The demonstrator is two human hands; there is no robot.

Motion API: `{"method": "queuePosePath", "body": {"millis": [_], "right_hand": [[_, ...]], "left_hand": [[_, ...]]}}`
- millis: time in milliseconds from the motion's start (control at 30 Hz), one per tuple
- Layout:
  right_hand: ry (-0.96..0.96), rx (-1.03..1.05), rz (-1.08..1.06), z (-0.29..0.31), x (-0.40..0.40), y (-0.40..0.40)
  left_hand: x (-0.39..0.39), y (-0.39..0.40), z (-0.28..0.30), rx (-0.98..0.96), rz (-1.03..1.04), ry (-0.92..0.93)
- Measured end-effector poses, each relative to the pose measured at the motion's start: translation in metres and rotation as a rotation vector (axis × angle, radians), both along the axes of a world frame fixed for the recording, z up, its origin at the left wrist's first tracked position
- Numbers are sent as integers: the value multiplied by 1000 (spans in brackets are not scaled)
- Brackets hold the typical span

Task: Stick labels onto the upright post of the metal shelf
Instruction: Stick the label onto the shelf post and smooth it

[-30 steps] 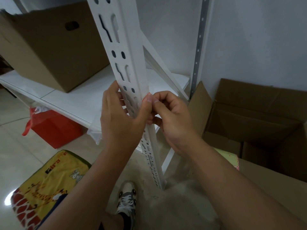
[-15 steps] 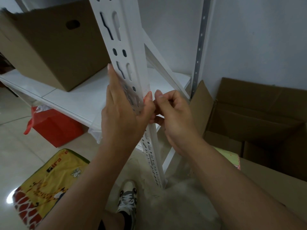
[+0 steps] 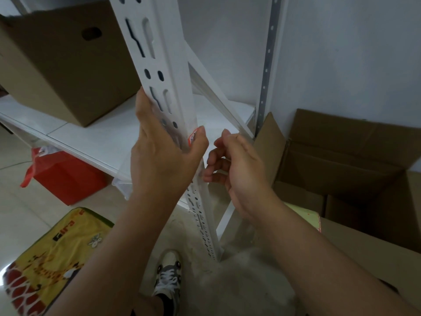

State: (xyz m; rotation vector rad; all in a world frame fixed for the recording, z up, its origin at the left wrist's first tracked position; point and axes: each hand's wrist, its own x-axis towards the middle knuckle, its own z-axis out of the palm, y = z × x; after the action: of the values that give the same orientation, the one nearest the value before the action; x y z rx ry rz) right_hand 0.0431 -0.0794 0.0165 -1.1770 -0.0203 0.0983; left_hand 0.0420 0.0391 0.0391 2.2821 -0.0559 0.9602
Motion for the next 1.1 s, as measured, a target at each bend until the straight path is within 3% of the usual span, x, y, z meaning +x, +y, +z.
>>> {"method": "queuePosePath", "body": {"millis": [433,700,833,1100], "right_hand": [[-10,-149,-17,-5,-4,-18],[-276,-665,-44,-19,-6,-14],[-382,-806,-15,-24,-6,-3],[-494,-675,-63,-20,-6,8]], "left_hand": [[3,-7,3,-5,59,6],[-2,5,1,-14,-61,-2],[-1,8,1,11,-94,-18],[1,16,-1,-1,-150,-13]]}}
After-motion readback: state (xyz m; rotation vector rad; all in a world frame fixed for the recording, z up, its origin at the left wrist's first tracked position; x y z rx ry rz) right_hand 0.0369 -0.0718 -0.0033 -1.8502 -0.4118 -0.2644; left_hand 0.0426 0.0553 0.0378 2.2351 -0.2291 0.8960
